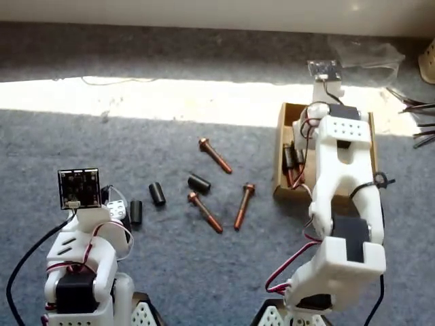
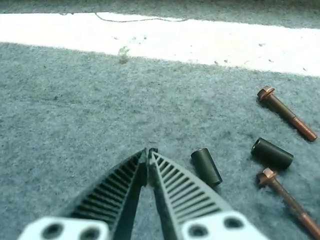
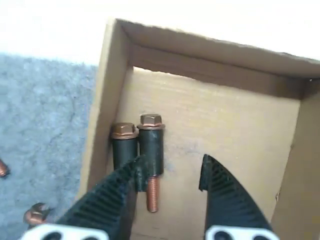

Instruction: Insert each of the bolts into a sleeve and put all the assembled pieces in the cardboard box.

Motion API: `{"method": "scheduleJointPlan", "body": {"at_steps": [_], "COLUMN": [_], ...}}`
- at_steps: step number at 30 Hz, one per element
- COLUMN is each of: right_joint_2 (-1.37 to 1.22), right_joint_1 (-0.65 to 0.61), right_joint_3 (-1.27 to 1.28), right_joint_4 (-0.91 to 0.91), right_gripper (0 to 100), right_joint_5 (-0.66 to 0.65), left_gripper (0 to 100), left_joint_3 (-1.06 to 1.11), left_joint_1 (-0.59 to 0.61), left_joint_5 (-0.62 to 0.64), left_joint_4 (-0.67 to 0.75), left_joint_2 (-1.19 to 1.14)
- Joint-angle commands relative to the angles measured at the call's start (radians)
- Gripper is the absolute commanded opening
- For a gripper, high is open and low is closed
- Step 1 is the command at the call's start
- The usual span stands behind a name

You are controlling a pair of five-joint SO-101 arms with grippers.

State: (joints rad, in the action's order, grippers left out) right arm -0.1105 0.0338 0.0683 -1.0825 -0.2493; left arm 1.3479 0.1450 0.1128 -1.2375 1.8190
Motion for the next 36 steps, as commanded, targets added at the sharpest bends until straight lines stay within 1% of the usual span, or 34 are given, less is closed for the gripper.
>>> {"method": "scheduleJointPlan", "body": {"at_steps": [1,4,8,14,18,19,23,26,29,31,33,36], "right_joint_2": [0.17,0.248,0.332,0.458,0.51,0.516,0.524,0.519,0.518,0.507,0.463,0.343], "right_joint_1": [-0.067,-0.134,-0.214,-0.321,-0.429,-0.46,-0.565,-0.615,-0.647,-0.664,-0.671,-0.673], "right_joint_3": [-0.042,-0.041,-0.041,-0.035,0.027,0.042,0.093,0.116,0.148,0.177,0.196,0.197], "right_joint_4": [-0.081,-0.125,-0.133,-0.136,-0.199,-0.211,-0.228,-0.22,-0.182,-0.168,-0.168,-0.174], "right_gripper": [15.1,15.1,15.1,15.1,15.1,15.2,15.2,15.2,15.6,15.6,15.6,15.6], "right_joint_5": [-0.011,-0.011,-0.011,-0.011,-0.014,-0.029,-0.193,-0.236,-0.245,-0.293,-0.319,-0.321], "left_gripper": [2,0,0,0,0,0,0,1,1,1,1,1], "left_joint_3": [-0.056,-0.076,-0.081,-0.111,-0.111,-0.111,-0.111,-0.113,-0.113,-0.113,-0.113,-0.113], "left_joint_1": [-0.013,-0.018,-0.019,-0.019,-0.012,-0.002,0.111,0.17,0.177,0.177,0.177,0.177], "left_joint_5": [-0.008,-0.008,-0.057,-0.055,-0.057,-0.057,-0.054,-0.052,-0.051,-0.051,-0.051,-0.052], "left_joint_4": [-0.015,-0.043,-0.048,-0.072,-0.075,-0.075,-0.075,-0.075,-0.075,-0.075,-0.075,-0.075], "left_joint_2": [0.002,0.004,0.004,0.004,0.002,0.002,0.002,0.002,0.002,0.002,0.002,0.002]}}
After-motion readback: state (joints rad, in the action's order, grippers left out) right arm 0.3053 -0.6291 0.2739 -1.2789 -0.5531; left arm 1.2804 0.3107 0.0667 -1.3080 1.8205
